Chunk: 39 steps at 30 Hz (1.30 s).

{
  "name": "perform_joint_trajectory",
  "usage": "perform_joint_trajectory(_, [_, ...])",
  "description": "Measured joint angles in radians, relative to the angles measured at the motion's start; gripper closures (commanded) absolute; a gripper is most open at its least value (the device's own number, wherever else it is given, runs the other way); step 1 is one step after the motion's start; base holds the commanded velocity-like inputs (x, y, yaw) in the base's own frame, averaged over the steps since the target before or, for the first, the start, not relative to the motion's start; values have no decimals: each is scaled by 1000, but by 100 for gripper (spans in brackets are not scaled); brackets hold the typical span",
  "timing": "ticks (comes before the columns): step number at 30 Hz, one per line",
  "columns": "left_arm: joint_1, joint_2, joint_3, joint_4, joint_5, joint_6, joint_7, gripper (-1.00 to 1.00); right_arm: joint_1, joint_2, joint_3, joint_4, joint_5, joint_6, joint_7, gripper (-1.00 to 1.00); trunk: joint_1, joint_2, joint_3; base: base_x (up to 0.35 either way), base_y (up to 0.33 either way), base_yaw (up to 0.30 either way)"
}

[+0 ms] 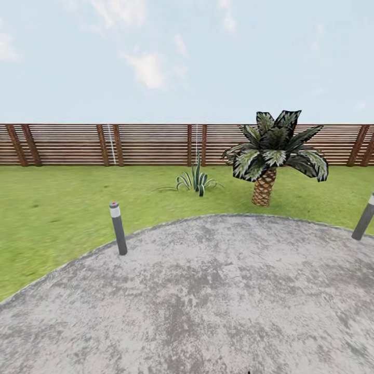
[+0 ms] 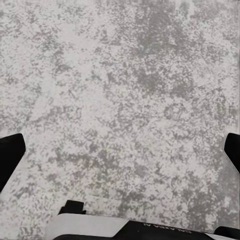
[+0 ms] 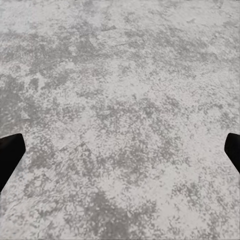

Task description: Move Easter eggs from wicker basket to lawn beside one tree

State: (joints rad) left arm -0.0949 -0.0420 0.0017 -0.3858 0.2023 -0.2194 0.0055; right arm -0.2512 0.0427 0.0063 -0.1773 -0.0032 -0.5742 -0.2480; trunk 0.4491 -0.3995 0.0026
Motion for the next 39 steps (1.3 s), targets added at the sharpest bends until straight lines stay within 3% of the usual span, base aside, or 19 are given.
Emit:
perform_joint_trajectory(25, [0, 0, 0, 0, 0, 0, 0, -100, 0, 0, 0, 2, -1, 1, 0, -100, 0, 0, 0, 327, -8, 4])
perform_joint_trajectory(39, [0, 1, 1, 0, 0, 0, 0, -100, 0, 0, 0, 2, -1, 1, 0, -100, 0, 0, 0, 326, -90, 242])
